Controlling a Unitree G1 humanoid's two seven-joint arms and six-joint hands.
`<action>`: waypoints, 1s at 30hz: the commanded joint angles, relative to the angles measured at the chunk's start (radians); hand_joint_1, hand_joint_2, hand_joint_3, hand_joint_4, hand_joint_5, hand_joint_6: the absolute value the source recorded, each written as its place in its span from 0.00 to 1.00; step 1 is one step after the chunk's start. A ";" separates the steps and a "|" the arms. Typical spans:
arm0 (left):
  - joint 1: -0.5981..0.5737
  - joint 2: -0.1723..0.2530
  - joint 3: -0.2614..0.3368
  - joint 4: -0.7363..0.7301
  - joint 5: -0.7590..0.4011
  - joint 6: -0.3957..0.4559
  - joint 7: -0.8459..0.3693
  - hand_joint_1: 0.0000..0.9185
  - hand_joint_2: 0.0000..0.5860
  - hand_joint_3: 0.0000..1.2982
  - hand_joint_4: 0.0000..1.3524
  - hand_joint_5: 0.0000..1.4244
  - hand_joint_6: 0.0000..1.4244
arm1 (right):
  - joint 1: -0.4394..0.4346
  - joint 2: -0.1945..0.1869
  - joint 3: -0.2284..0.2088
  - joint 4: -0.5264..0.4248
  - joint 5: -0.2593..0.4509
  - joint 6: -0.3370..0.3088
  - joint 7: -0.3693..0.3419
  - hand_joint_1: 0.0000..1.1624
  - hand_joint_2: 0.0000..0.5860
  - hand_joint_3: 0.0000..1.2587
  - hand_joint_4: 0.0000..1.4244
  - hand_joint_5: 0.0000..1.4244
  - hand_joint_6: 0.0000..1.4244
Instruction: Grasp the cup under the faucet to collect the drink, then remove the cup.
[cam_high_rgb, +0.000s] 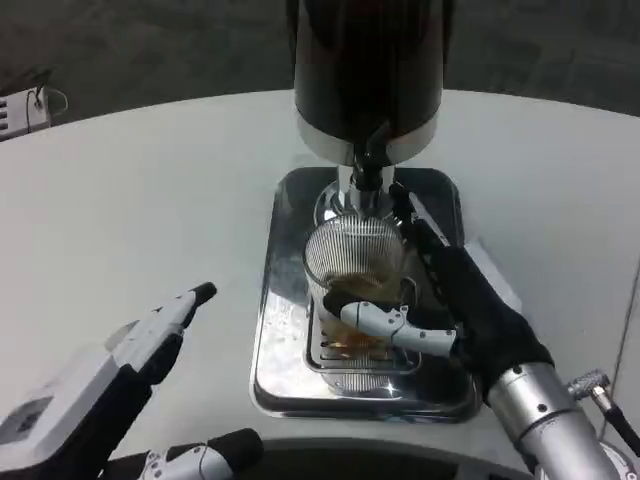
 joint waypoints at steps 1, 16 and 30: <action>0.029 0.014 0.011 -0.030 0.002 0.019 -0.016 0.00 0.10 0.00 0.00 0.00 0.00 | -0.020 0.021 0.022 0.029 -0.021 -0.034 -0.036 0.70 0.33 0.00 0.00 0.00 0.02; 0.055 0.027 0.009 -0.077 0.000 0.071 -0.063 0.00 0.10 0.00 0.00 0.00 0.00 | -0.059 0.084 0.040 0.162 -0.064 -0.103 -0.169 0.74 0.34 0.00 0.00 0.00 0.02; 0.050 0.041 0.013 -0.083 -0.005 0.104 -0.087 0.00 0.11 0.00 0.00 0.00 0.00 | -0.065 0.114 0.048 0.220 -0.111 -0.135 -0.263 0.75 0.32 0.00 0.00 0.01 0.03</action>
